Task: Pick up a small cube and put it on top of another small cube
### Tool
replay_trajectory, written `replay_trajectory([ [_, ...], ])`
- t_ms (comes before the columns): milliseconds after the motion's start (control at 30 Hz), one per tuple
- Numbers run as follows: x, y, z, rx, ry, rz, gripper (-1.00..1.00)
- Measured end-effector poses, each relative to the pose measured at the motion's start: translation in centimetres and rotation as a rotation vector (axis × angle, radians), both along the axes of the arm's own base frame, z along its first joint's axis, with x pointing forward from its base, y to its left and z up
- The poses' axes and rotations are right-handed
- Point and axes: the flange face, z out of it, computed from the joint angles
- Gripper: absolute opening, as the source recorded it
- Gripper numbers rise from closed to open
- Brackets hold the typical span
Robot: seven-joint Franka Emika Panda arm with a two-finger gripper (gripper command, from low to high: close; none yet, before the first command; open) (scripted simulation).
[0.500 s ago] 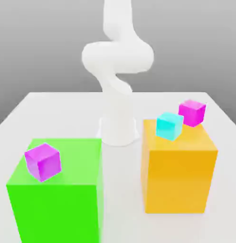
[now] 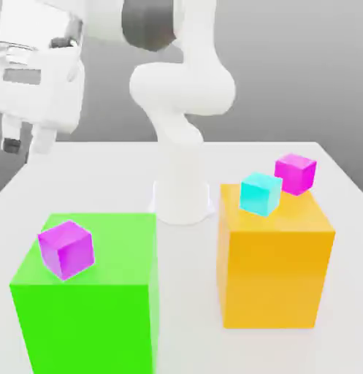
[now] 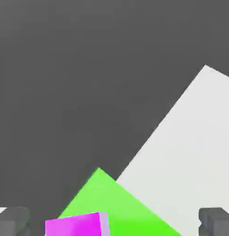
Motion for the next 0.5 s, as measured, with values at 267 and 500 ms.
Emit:
replay_trajectory([
  [267, -6.7, -7.9, -14.0, 0.191, 0.106, -0.499, 0.00],
  [500, -10.2, -8.6, -23.5, 0.300, 0.153, -0.726, 0.00],
])
